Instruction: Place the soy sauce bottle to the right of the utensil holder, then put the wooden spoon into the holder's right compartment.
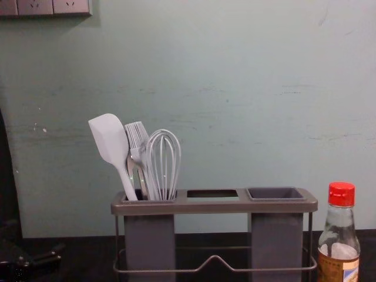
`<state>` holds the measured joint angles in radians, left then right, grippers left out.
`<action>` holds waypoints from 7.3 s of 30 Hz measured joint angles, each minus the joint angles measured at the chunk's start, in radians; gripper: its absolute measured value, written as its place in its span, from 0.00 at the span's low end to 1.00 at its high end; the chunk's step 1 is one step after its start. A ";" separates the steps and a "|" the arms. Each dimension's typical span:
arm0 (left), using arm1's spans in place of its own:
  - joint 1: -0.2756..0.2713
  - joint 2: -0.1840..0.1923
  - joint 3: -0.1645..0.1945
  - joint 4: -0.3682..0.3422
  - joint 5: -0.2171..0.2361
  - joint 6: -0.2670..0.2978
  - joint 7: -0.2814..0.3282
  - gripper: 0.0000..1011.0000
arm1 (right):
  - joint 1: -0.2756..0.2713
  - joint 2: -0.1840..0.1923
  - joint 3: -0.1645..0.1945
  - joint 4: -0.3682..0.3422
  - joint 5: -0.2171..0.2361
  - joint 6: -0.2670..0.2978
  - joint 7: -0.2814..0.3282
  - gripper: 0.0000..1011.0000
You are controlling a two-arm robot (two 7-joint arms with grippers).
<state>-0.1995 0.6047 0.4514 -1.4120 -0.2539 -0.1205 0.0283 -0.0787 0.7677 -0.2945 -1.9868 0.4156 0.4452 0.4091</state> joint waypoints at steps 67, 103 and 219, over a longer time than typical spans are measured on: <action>0.000 0.000 0.000 0.000 0.000 0.000 0.000 0.99 | 0.229 -0.290 -0.174 0.151 -0.247 0.389 -0.049 0.99; 0.000 0.000 0.000 0.000 0.000 0.000 0.000 0.99 | 0.213 -0.345 -0.151 0.195 -0.320 0.374 -0.006 0.74; 0.000 0.000 0.000 0.000 0.000 0.000 0.000 0.99 | 0.300 -0.498 0.108 0.279 0.019 -0.194 0.037 0.13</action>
<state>-0.1995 0.6047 0.4514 -1.4120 -0.2539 -0.1205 0.0283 0.2214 0.2694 -0.1870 -1.7080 0.4347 0.2511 0.4458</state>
